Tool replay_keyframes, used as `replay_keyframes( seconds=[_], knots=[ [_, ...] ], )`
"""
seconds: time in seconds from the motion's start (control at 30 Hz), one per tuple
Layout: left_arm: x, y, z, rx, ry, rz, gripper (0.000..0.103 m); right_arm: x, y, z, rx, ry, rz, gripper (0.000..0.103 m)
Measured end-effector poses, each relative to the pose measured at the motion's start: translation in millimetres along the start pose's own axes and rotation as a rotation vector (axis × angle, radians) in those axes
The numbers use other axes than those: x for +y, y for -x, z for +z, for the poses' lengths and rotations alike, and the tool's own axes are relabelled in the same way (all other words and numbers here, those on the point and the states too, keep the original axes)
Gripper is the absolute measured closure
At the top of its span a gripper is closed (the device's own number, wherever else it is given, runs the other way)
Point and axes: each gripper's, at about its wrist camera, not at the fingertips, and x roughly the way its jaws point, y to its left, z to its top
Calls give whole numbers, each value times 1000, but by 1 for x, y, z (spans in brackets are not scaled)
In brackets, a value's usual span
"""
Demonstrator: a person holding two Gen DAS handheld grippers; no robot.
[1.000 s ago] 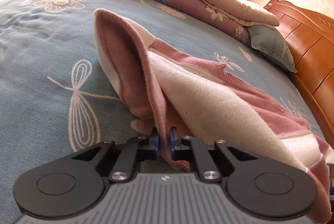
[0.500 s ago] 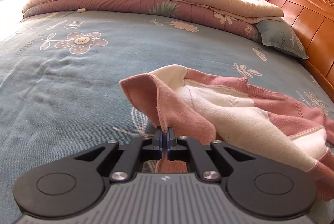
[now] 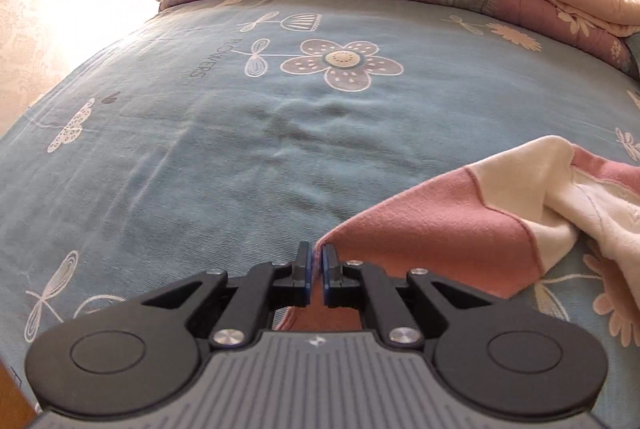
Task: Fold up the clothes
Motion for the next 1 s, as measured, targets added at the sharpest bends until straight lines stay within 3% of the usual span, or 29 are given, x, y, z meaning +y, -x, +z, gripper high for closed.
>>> replay_keyframes(
  seconds=[0.07, 0.13, 0.23, 0.3, 0.43, 0.5, 0.53, 0.73, 0.83, 0.87, 0.9, 1.0],
  knots=[
    [7, -6, 2, 8, 7, 68, 98, 4, 1, 1, 0, 8, 1, 0],
    [14, -2, -2, 11, 67, 16, 98, 8, 2, 1, -2, 21, 3, 0],
    [12, 10, -15, 20, 133, -134, 90, 13, 2, 2, -1, 36, 6, 0],
    [10, 12, -28, 72, 221, -247, 78, 16, 0, 3, 3, 36, 15, 0],
    [2, -3, -54, 152, 412, -438, 74, 24, -1, 4, 5, 48, 38, 0],
    [-2, -12, -67, 188, 506, -528, 64, 27, -1, 3, 7, 60, 40, 0],
    [-4, -16, -73, 194, 553, -563, 64, 28, -1, 3, 8, 67, 41, 0],
    [5, -32, -83, 64, 790, -582, 55, 26, 0, 2, 9, 71, 26, 0],
    [5, -36, -81, -11, 793, -521, 55, 21, -3, 2, 12, 46, 20, 0],
    [4, -35, -80, -24, 790, -485, 64, 20, -3, 2, 14, 41, 21, 0],
    [2, -34, -78, -33, 780, -446, 80, 20, -4, 2, 15, 41, 20, 0],
    [-4, -30, -66, -53, 676, -335, 92, 24, -5, 2, 16, 65, 16, 0]
  ],
)
